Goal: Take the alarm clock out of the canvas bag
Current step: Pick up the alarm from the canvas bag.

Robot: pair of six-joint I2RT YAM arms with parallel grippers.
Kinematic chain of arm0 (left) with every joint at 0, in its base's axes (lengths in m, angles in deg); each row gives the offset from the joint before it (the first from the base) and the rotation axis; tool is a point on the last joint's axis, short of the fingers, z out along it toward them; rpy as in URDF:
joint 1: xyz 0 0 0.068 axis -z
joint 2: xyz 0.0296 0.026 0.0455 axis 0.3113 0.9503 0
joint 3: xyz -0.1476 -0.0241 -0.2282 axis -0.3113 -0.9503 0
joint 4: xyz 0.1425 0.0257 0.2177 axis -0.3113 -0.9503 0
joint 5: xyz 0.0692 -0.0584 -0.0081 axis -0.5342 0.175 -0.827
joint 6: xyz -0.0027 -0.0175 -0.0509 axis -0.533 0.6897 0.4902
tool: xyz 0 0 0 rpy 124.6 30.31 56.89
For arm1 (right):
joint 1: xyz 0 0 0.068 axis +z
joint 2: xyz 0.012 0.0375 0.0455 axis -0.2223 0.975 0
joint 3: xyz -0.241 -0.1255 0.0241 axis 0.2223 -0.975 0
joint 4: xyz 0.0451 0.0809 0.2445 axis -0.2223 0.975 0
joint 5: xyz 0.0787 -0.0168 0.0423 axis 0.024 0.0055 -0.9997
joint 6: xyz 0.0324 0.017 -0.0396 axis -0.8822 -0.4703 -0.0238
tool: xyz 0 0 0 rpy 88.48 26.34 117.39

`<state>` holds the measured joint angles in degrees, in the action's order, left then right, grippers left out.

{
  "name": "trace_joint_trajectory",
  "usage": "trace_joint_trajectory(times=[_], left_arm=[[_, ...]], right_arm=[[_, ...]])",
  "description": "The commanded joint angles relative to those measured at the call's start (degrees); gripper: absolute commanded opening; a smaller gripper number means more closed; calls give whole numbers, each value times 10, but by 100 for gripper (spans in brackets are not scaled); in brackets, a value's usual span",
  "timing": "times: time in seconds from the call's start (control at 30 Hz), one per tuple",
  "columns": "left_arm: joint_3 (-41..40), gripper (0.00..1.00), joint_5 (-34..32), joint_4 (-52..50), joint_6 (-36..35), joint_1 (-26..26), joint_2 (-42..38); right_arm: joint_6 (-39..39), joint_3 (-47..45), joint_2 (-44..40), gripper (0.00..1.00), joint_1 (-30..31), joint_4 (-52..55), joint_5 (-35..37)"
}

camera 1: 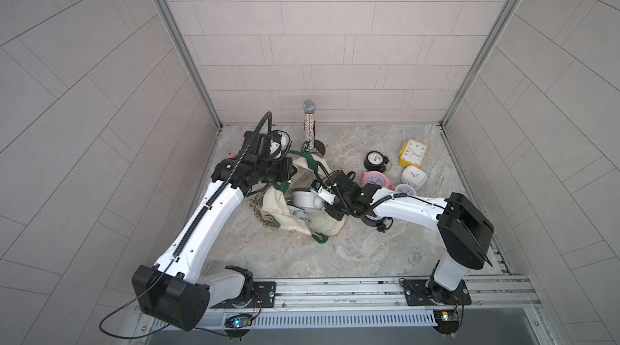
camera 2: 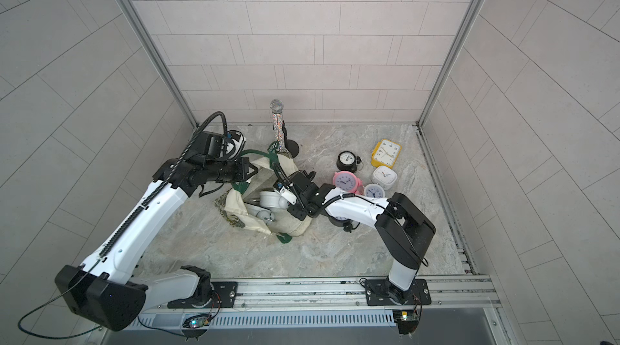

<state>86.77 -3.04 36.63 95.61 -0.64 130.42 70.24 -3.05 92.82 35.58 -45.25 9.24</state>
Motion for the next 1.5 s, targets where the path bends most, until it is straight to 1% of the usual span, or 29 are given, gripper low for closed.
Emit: trace_joint_trajectory(times=[0.0,0.07,0.23,0.43,0.7,0.97,1.07,1.2,1.3,1.47], left_arm=[[1,0,17,25,4,-1,-18],[2,0,18,26,5,-1,-18],[3,0,18,25,4,-1,-16],[6,0,4,24,2,-1,-22],[17,0,-39,11,-1,-1,-34],[20,0,-36,12,-4,-1,-23],[23,0,-33,12,-3,-1,-22],[23,0,-31,13,-2,-1,-24],[23,0,-27,15,-1,-1,-25],[23,0,-19,23,9,-1,-19]], right_arm=[[-2,-7,6,7,-3,-18,3],[-3,-13,-6,0,-3,-21,15],[-10,-19,-53,0,-3,-7,17],[-11,-9,-109,0,-3,45,-32],[-62,18,-184,0,-4,170,-55],[-114,48,-255,0,-3,228,-77],[-116,55,-260,0,-3,231,-78],[-116,46,-248,0,-3,219,-60],[-128,34,-234,0,-3,191,-53],[-148,10,-206,0,-1,127,-64]])
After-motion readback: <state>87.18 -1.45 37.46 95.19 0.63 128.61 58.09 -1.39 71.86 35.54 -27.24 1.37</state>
